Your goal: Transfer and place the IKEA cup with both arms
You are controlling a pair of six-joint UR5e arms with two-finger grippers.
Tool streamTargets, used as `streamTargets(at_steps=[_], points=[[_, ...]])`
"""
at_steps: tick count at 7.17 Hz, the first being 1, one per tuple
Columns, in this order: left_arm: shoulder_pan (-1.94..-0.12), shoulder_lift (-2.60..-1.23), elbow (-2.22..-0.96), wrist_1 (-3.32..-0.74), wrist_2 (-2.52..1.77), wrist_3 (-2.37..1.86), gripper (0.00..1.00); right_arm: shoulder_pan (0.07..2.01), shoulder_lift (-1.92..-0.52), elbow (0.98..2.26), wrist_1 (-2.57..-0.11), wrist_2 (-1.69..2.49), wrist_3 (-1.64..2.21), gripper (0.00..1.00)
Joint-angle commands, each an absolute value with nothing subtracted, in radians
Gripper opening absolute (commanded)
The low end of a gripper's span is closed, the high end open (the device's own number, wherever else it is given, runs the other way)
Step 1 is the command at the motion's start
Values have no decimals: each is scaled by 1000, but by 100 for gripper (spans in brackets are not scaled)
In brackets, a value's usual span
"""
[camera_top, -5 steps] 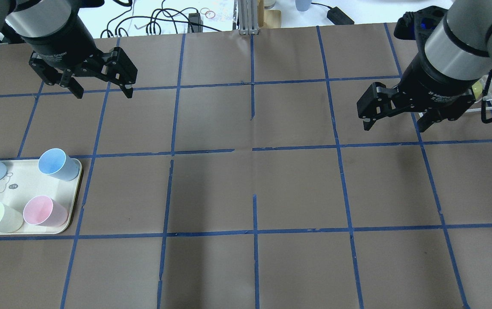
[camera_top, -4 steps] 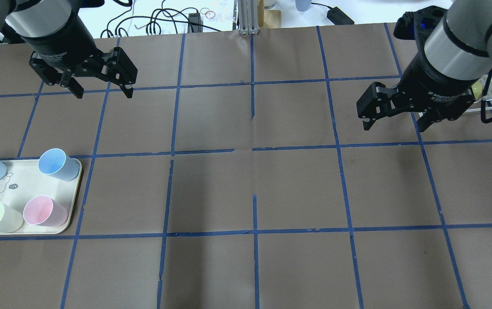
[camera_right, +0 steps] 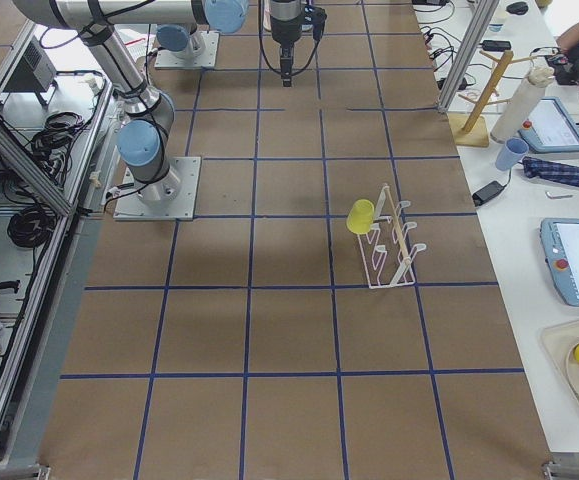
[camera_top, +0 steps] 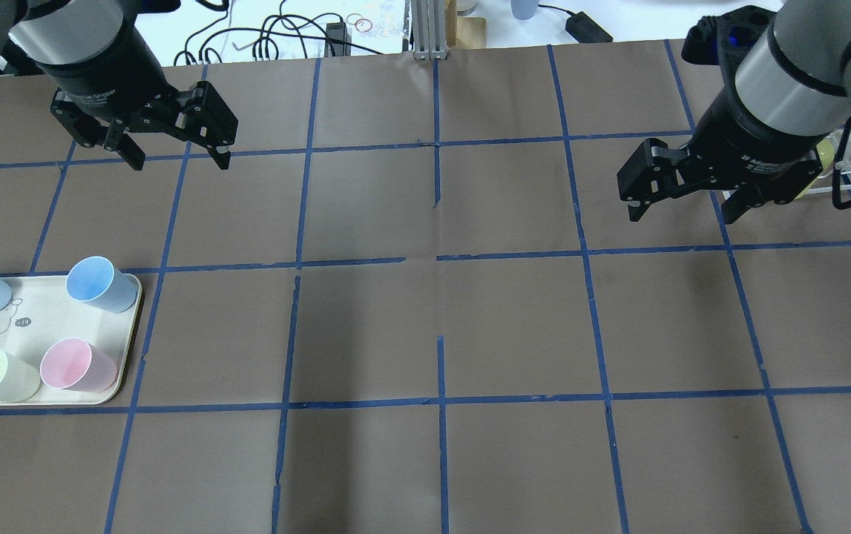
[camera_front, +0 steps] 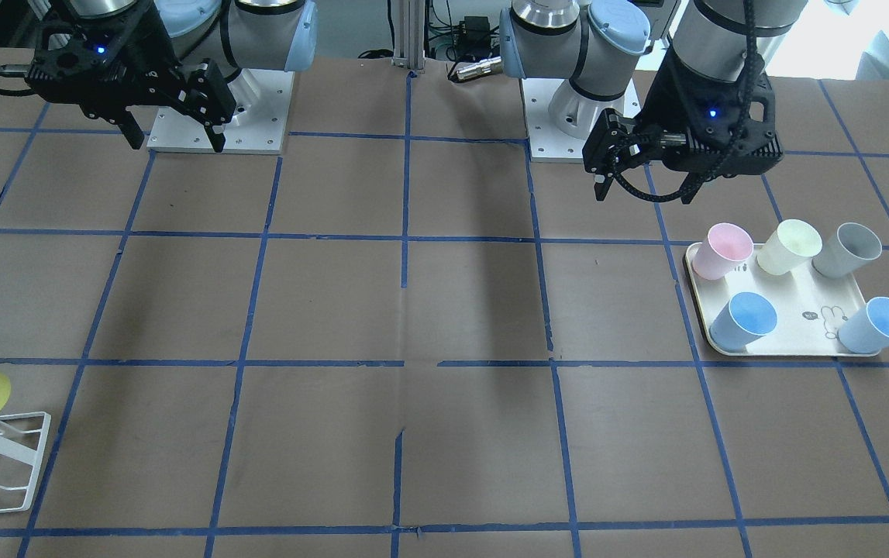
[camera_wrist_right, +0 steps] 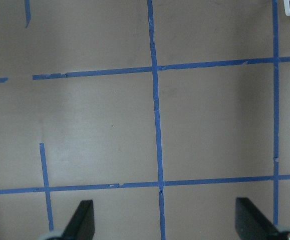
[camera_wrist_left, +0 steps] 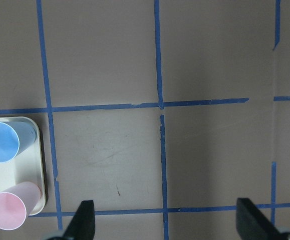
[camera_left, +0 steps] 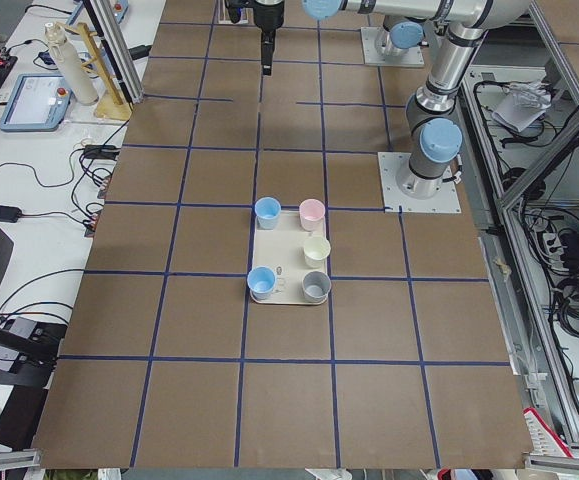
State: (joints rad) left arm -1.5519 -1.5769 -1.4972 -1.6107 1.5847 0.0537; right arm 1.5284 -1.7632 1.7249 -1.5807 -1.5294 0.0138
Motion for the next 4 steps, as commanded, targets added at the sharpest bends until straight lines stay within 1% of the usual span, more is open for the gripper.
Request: streamTargets(at_steps=[1, 4], points=[[-1551, -1577, -1497, -1611, 1585, 54, 100, 1528, -1764, 1724, -1574, -1529, 18, 100], [-1552, -1577, -1497, -1611, 1585, 54, 100, 1526, -1758, 1727, -1569, -1529, 18, 100]])
